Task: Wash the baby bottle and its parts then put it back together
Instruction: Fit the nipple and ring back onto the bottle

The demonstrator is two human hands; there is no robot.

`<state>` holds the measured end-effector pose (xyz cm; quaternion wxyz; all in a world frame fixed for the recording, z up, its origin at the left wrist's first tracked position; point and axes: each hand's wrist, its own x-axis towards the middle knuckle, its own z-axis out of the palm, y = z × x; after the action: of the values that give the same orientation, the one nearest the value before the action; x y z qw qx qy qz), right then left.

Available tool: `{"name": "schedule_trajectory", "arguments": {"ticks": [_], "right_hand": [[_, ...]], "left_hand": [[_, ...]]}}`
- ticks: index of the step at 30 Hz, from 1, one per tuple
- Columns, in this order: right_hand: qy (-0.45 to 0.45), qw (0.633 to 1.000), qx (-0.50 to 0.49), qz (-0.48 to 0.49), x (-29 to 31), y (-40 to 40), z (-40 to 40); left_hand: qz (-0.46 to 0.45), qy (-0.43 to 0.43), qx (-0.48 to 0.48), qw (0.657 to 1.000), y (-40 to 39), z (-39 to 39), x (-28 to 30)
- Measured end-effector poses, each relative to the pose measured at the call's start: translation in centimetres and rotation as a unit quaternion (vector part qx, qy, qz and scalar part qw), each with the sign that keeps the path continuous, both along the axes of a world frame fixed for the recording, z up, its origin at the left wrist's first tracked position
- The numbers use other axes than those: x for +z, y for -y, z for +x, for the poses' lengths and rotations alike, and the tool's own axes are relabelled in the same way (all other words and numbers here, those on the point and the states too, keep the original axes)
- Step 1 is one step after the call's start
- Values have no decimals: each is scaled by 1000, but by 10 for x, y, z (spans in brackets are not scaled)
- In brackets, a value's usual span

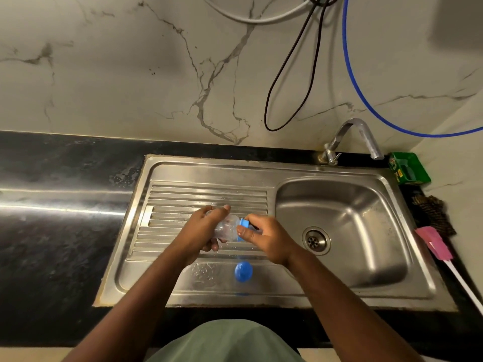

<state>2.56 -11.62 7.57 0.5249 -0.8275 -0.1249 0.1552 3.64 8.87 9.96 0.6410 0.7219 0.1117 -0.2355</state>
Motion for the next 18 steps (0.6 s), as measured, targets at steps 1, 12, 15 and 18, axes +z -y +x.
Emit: {"name": "schedule_trajectory", "arguments": {"ticks": [1,12,15,18], "right_hand": [[-63,996,-14,56,0,-2,-1],[196,945,22,-262,2,4,-17],[206,942,20,-264,-5,2,-18],[113,979,16,-170,-4,1,-18]], "left_hand": [[4,20,5,1000,0,-1,0],[-53,-66,53,995,2,-11,-6],[-40,-59,45,996,4,-12,-3],[-14,-19,43,999,6,-12,-5]]}}
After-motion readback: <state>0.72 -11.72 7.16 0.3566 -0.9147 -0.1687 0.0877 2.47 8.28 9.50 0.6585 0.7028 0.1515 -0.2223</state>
